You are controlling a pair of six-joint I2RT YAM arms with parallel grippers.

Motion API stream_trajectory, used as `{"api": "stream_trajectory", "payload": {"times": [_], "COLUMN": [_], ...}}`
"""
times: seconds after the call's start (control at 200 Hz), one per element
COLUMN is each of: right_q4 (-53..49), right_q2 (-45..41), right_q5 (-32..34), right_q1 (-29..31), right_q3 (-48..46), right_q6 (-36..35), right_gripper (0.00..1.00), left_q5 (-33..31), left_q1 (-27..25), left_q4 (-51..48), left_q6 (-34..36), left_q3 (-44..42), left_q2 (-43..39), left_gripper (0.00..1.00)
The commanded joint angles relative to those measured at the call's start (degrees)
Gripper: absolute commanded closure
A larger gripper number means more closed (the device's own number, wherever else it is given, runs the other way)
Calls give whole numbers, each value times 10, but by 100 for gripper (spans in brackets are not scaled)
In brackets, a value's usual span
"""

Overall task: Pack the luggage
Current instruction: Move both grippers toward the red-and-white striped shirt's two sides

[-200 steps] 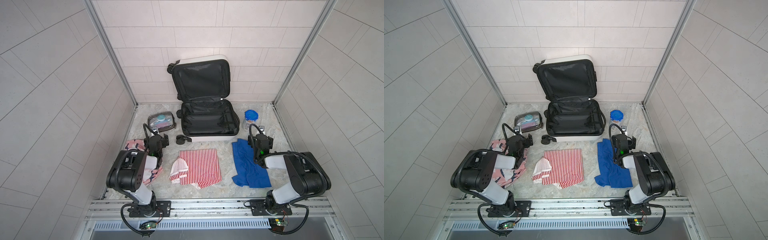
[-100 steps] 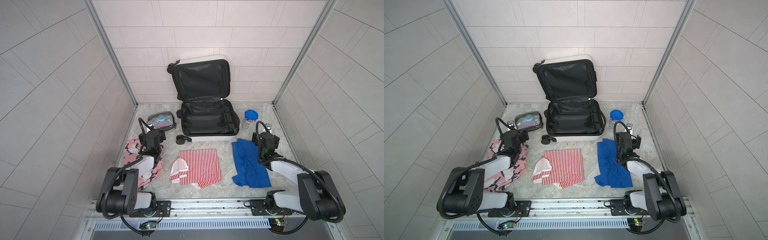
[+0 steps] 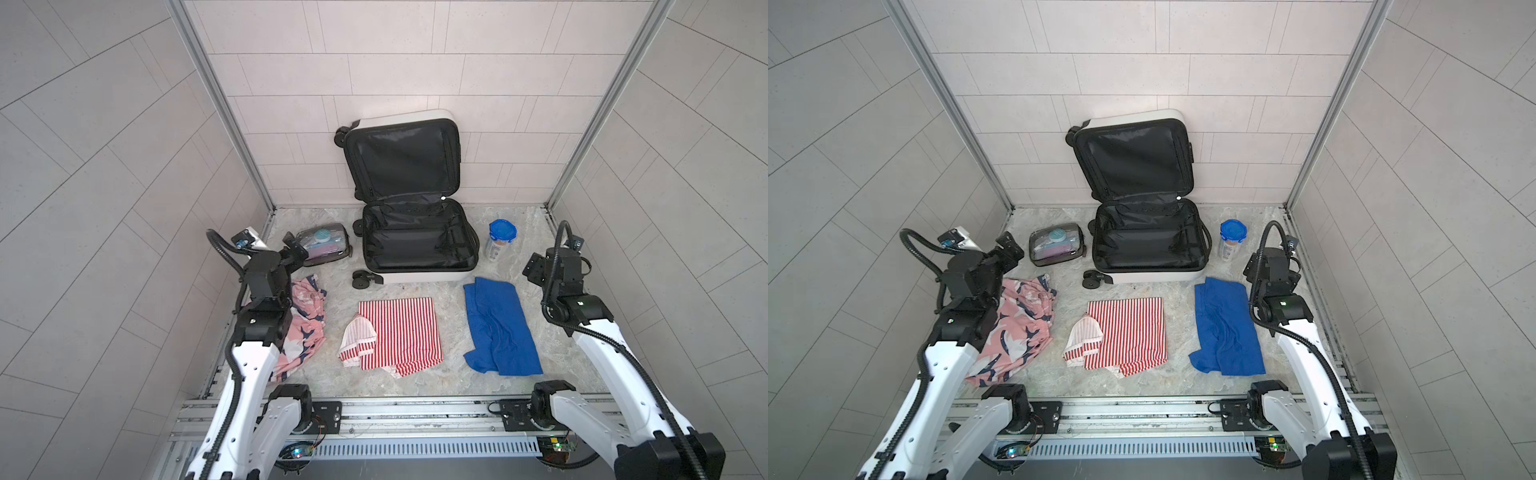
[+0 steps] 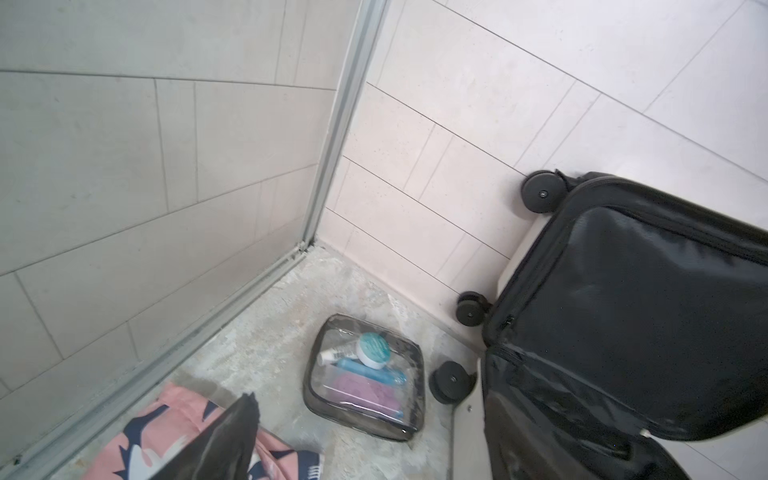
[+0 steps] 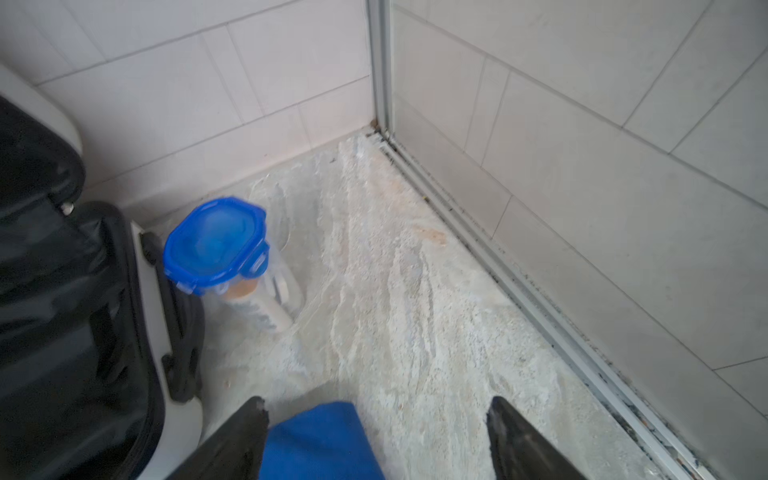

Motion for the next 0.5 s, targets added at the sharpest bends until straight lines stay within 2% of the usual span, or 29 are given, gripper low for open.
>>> {"api": "stream_trajectory", "payload": {"times": [0.0,0.025,0.085,0.14,0.17,0.275,0.39,0.46,0.495], "right_q4": [-52,-46,-37,-43,-45,-29,-2,20,32], "right_q2": [-16,-15,-10,-4,0,24,77,126,149], "right_q5": [-200,-224,-259,-257,-251,-203,-176,-177,-176], "right_q1": [4,8,30,68,92,212,305,343,360], "right_q3": [-14,-20,-31,-34,-34,-43,-51,-56,-59], "right_q6": [35,50,80,98,104,135,166,183,190], "right_gripper": [27,27,26,24,23,19,17,18,18], "left_q5": [196,224,252,232,218,172,149,147,142], "left_q1": [2,0,-14,-51,-75,-163,-214,-226,-230], "left_q4": [-159,-176,-229,-259,-265,-258,-247,-236,-235], "left_q6": [-49,-56,-70,-83,-93,-141,-175,-182,-181], "left_q3": [18,16,6,-17,-34,-95,-143,-157,-158], "left_q2": [25,33,47,47,43,24,36,52,62], "left_gripper": [33,37,37,36,31,27,26,9,7]}}
